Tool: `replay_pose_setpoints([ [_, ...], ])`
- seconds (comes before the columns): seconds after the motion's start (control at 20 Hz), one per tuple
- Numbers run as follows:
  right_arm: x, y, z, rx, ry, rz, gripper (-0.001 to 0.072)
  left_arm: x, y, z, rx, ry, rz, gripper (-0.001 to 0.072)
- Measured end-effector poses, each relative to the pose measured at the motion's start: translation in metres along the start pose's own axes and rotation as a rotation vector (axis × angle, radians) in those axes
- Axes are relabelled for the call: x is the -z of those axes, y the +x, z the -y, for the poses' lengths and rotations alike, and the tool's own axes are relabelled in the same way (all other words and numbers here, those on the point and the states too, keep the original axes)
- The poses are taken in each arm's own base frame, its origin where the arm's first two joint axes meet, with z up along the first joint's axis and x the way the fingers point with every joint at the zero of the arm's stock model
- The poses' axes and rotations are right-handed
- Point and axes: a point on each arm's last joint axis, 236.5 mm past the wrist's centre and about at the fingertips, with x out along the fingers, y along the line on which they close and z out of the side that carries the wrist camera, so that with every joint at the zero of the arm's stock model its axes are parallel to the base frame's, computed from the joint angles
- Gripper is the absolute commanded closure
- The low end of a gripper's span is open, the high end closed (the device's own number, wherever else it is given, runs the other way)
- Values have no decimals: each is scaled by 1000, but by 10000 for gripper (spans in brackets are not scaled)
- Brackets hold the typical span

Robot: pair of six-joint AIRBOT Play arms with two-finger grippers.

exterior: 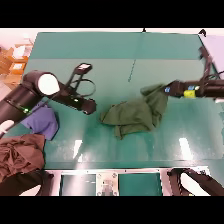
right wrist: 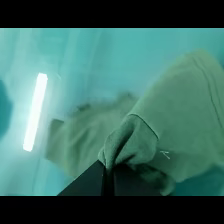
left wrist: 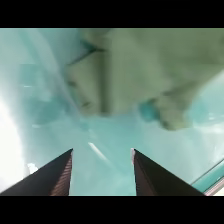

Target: Fold the shirts.

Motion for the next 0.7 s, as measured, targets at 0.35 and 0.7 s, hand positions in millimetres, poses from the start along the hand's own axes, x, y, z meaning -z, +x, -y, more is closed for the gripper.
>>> replay_pose_setpoints([
  [0.35,20,16,37,70,50,-9,693,19,35,-24,167,-223,-8,80],
  [0.7,23,14,54,118,48,-12,693,28,130,22,442,-391,-56,150],
])
